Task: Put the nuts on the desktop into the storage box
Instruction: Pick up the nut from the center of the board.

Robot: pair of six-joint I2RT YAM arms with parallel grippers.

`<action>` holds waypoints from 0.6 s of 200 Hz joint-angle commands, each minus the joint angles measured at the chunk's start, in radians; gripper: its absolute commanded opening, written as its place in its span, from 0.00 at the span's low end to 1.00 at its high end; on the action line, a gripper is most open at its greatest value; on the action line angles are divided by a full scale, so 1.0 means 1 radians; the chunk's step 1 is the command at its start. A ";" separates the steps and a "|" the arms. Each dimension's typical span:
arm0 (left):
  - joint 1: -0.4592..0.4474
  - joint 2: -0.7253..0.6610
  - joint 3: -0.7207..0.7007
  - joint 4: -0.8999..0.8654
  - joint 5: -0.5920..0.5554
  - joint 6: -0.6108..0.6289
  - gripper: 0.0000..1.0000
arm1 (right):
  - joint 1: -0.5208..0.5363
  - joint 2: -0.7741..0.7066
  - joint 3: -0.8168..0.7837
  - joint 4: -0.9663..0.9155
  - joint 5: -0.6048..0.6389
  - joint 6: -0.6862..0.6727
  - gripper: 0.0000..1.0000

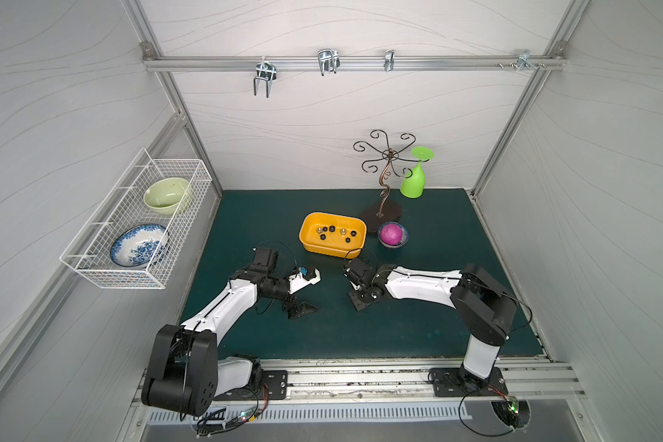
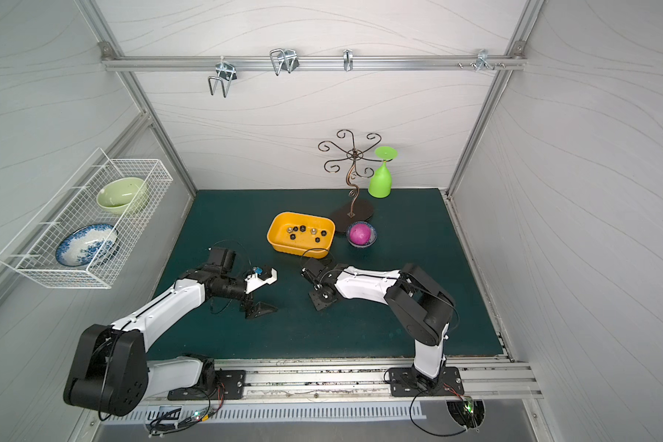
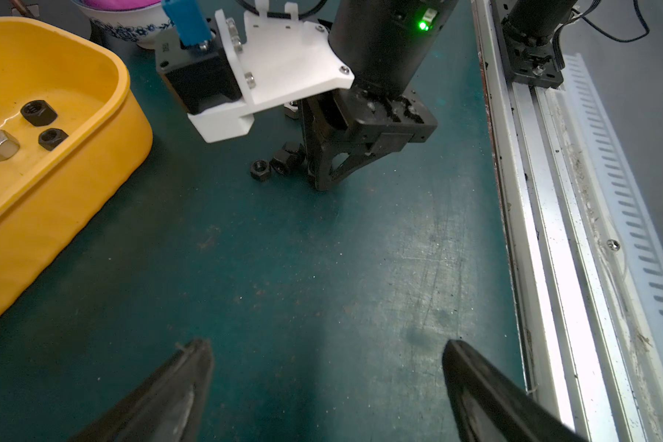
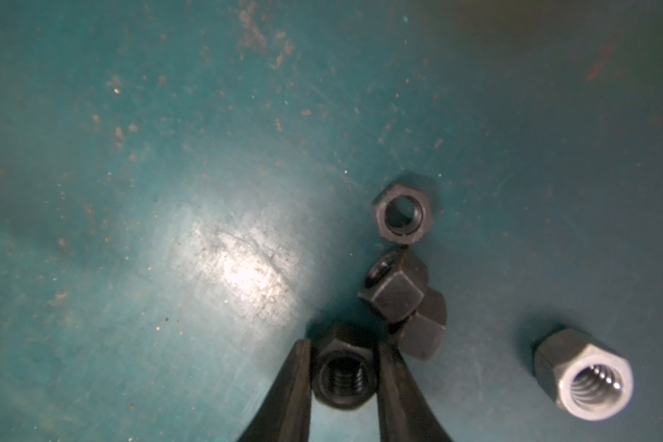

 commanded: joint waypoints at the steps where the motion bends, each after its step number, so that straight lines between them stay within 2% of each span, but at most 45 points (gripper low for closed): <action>1: -0.003 0.005 0.010 -0.010 0.006 0.017 0.98 | 0.011 -0.037 -0.011 -0.049 -0.033 -0.011 0.22; 56: -0.002 0.003 0.059 -0.032 0.028 -0.010 0.98 | 0.016 -0.172 0.042 -0.147 -0.064 -0.025 0.22; 63: -0.002 0.003 0.067 -0.035 0.033 -0.051 0.98 | 0.016 -0.183 0.053 -0.158 -0.065 -0.030 0.22; 91: -0.002 0.004 0.105 -0.064 0.049 -0.059 0.98 | 0.014 -0.215 0.105 -0.208 -0.077 -0.047 0.22; 120: 0.015 0.004 0.174 -0.092 0.086 -0.120 0.98 | 0.009 -0.233 0.171 -0.266 -0.091 -0.072 0.22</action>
